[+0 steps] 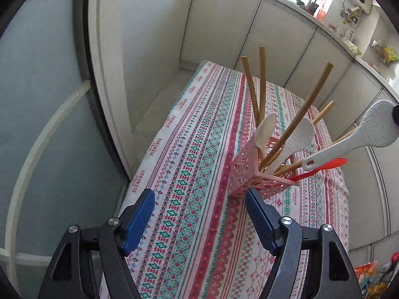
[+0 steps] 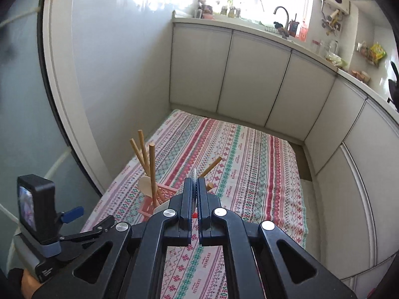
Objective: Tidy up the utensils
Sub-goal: 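Lower the white spoon into the pink holder and open the right gripper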
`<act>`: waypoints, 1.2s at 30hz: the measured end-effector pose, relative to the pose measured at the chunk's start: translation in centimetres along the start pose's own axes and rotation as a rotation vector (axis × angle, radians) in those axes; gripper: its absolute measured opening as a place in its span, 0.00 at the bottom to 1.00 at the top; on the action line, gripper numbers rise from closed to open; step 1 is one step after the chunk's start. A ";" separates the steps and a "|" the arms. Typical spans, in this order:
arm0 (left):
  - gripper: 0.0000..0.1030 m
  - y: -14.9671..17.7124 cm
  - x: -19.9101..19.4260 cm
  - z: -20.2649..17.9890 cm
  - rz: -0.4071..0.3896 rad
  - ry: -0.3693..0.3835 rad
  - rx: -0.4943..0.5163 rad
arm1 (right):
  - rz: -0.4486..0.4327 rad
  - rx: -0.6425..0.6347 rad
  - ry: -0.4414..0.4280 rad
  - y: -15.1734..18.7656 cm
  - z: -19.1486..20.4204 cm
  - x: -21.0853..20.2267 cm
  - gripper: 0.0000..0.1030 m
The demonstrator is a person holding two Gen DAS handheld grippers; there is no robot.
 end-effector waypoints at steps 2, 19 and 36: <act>0.74 0.1 0.2 0.0 0.016 0.006 0.001 | 0.025 -0.035 0.032 0.2 0.9 2.1 0.02; 0.83 0.6 -0.8 -1.6 0.048 0.010 0.064 | 0.049 0.101 -0.069 1.5 0.3 3.9 0.27; 1.00 5.9 -9.1 -9.9 -0.085 -0.028 0.290 | 0.031 0.322 0.071 14.5 -11.8 -9.2 0.95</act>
Point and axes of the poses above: each gripper's, at about its wrist camera, not at the fingertips, and x roughly the way its jaws point, z to its left, y to its underside, the point moved 6 cm from there along x, roughly the way its jaws point, and after that the axes turned 10 degrees about -z, right-handed, at the moved point
